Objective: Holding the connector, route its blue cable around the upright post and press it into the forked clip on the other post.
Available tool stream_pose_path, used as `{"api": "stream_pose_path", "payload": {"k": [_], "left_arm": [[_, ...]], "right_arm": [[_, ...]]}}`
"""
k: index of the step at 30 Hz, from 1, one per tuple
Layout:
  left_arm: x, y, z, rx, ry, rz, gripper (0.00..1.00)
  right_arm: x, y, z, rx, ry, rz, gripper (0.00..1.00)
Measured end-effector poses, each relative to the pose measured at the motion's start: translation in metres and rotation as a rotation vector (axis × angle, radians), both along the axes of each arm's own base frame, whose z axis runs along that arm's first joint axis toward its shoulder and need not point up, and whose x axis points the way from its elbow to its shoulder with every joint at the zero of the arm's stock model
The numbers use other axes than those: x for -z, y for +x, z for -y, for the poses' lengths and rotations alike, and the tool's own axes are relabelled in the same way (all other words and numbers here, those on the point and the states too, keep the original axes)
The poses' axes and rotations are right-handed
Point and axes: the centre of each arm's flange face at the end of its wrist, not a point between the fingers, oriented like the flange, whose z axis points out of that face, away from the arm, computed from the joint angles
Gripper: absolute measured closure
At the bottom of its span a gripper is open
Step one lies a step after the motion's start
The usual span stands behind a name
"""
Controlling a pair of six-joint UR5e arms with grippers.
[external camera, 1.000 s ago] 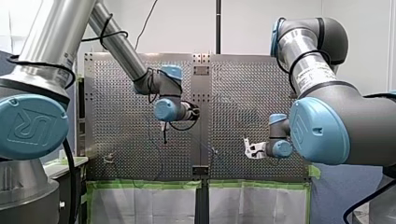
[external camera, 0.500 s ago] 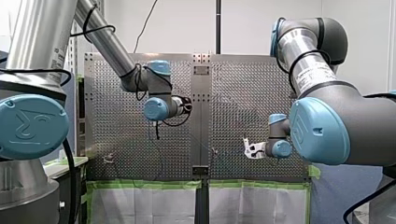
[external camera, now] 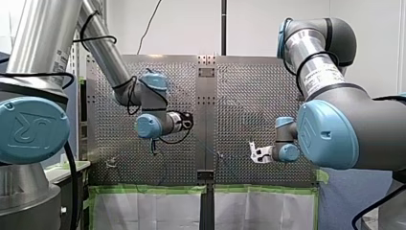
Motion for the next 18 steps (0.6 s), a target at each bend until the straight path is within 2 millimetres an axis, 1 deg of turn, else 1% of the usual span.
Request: {"api": "stream_pose_path", "payload": {"k": [5,18], "left_arm": [[0.0031,-0.0043,-0.0021,0.006,-0.037,-0.017,0.01],[0.0010,-0.0037,-0.0003,0.017,-0.128,-0.033,0.01]], "right_arm": [[0.0001,0.0000,-0.0001,0.000,0.001,-0.001,1.00],[0.0000,0.0000,0.0000,0.000,-0.001,-0.001,1.00]]}}
